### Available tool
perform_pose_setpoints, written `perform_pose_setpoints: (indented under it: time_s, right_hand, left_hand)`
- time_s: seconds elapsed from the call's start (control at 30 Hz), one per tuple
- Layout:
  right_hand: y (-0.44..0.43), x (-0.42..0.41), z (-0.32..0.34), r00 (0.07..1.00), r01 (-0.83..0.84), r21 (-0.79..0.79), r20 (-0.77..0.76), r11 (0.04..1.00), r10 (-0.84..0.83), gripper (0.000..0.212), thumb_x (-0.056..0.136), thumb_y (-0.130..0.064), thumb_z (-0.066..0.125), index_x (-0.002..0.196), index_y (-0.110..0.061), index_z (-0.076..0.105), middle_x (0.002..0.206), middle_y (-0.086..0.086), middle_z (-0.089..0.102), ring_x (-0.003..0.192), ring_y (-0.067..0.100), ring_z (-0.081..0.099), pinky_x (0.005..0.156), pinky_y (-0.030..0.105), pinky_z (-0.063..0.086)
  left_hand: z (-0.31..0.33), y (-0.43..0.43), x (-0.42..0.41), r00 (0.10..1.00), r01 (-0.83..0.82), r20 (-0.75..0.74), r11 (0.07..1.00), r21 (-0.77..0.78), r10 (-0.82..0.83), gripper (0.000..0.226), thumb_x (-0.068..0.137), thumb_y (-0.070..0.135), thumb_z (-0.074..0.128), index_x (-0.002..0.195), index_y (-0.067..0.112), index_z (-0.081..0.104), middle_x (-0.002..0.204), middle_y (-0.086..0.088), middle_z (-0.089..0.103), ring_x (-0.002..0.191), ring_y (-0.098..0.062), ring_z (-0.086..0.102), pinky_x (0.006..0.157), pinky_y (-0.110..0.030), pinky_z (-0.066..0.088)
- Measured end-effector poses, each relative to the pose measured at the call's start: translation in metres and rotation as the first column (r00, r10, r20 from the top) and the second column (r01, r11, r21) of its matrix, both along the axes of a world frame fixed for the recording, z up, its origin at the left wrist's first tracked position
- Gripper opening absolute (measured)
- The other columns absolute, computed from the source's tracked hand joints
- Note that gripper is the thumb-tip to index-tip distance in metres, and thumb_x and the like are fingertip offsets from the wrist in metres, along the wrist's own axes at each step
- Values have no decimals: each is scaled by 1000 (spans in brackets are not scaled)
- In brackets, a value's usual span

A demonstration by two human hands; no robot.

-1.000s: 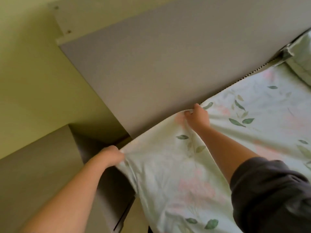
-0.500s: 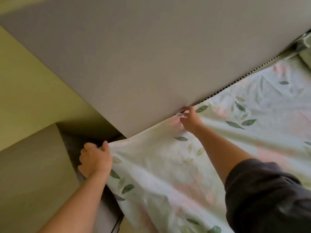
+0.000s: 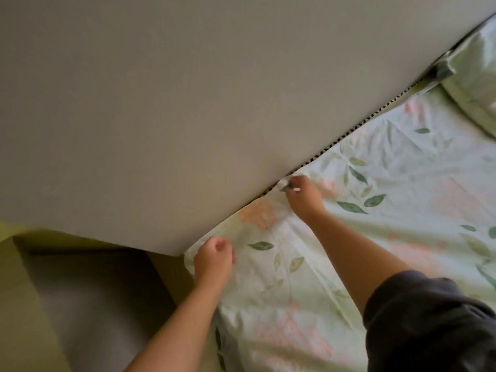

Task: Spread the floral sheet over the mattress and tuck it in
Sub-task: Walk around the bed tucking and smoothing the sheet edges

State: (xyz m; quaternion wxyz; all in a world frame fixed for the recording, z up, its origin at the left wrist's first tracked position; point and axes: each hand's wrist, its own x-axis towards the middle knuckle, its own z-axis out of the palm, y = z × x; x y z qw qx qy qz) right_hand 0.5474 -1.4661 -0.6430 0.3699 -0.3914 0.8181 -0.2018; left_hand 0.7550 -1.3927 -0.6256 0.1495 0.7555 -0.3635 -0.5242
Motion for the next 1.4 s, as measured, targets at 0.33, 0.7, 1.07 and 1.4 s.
perform_pose_setpoints:
  time_s: [0.33,0.7,1.07,1.4]
  right_hand:
    - [-60,-59,-10,914,373,175,101,911,-393,40,93,-38,55,69,-5,55,68,10,66,61,27,66,65,36,57]
    - [-45,-32,-31,902,286,68,317,956,-292,10,93,-22,56,97,-14,52,85,4,59,79,22,65,74,42,58]
    - [85,-46,-15,915,-401,85,8,912,402,55,93,-34,55,145,-23,39,158,-3,23,140,21,31,113,37,30]
    - [365,-151,2,933,-300,383,-73,873,353,52,94,-27,47,144,-39,36,161,-13,4,147,15,13,116,43,24]
  left_hand:
    - [-36,-61,-54,685,-484,-304,726,489,662,33,99,23,42,84,-3,55,70,-17,67,44,-22,63,42,-23,52]
    - [-49,-26,-62,769,-632,-200,770,-92,607,28,92,14,42,96,1,66,98,-20,68,89,-33,66,81,-41,57]
    - [-36,59,-72,192,848,661,461,261,-726,83,88,48,48,152,27,0,159,-10,-7,144,-36,2,108,-53,28]
    - [-10,205,-155,-21,937,525,167,308,-851,59,91,42,44,145,29,23,154,-13,9,137,-35,23,104,-43,39]
